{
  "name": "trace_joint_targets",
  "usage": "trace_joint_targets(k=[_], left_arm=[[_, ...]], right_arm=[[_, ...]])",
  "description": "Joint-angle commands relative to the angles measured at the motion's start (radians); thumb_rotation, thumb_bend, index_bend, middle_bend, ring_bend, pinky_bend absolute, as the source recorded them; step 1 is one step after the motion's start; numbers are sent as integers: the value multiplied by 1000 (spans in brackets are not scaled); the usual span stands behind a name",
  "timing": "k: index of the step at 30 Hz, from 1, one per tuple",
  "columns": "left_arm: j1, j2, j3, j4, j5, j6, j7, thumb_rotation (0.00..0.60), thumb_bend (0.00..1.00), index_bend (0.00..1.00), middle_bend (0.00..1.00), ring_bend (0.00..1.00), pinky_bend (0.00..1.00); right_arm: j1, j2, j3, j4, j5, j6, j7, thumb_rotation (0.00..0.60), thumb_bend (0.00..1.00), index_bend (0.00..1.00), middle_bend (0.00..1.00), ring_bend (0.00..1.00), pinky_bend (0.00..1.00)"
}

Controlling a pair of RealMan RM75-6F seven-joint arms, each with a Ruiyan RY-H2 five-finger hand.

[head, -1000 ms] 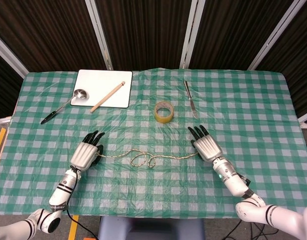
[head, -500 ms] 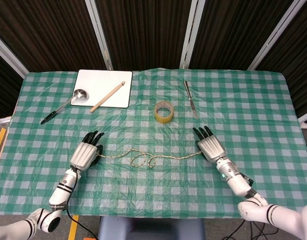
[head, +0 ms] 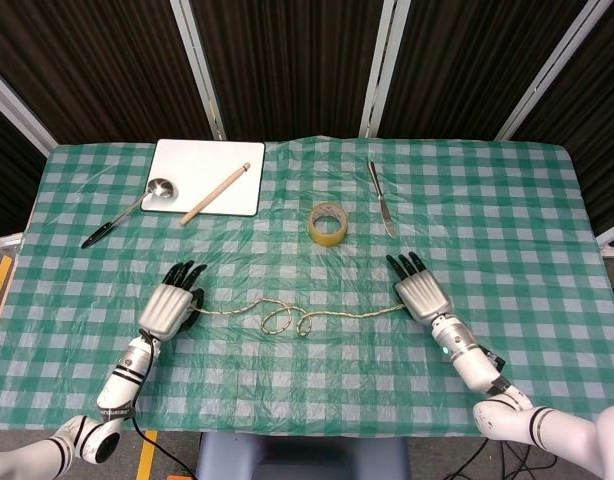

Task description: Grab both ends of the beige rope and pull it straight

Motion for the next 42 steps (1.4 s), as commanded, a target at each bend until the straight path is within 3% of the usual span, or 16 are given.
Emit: trace_joint_targets(k=[1,11,17,29,42], left_arm=[[1,4,-1,1,0,2,-5,600,425,652,72,0,101],[18,79,-15,12,-16,23,-8,600,426,655,71,0,97],[38,126,-28,12,-32,42,-43,600,425,655,71,0,97],[75,164,-31,48,-70,27,-123,600,426,655,73,0,100],[57,113,-21,122,-77,-45,-162,600,425,654,74,0,102]], right_arm=[[-2,10,1,-12,4,9,1,600,483,755,52,0,0],[-59,182,11,-152,20,91,68,600,498,763,56,0,0],[-100,253,15,-166,46,125,126,600,500,770,56,0,0],[-165,310,-2,-104,74,140,232,600,502,773,56,0,0],[-180,312,-15,-60,75,109,272,600,501,773,55,0,0]])
